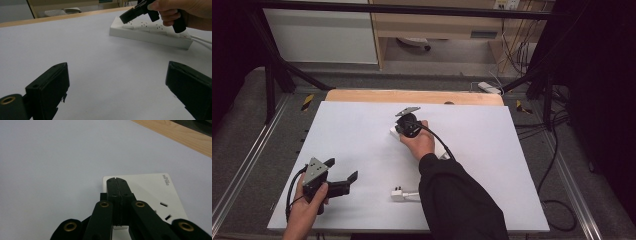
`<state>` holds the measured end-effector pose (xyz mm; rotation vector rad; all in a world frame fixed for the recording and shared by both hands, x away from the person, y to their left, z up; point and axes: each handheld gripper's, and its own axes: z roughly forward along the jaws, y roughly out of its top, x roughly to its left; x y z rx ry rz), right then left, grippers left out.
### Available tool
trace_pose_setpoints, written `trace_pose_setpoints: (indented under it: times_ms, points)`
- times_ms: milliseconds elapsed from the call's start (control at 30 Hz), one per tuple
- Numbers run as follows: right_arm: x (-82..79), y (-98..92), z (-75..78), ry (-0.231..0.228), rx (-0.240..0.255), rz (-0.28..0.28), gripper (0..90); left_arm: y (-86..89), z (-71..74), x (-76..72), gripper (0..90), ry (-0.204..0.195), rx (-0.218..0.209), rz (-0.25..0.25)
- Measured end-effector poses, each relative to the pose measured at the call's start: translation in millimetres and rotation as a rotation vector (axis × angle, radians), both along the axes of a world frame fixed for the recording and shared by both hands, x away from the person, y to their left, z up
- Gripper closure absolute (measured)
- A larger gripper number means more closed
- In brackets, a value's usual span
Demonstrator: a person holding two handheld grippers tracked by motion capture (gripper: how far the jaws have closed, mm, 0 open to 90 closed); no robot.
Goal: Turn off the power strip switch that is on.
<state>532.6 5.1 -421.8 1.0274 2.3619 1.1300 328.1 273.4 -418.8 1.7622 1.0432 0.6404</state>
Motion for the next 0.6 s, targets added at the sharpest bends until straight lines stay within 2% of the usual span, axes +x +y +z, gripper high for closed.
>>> trace_pose_setpoints:
  times_ms: [600]
  points:
    - [-6.4,-4.6,18.1,-0.024,0.05,0.01,90.0,-0.5,-0.4,-0.7,5.1,0.003,0.01,0.005]
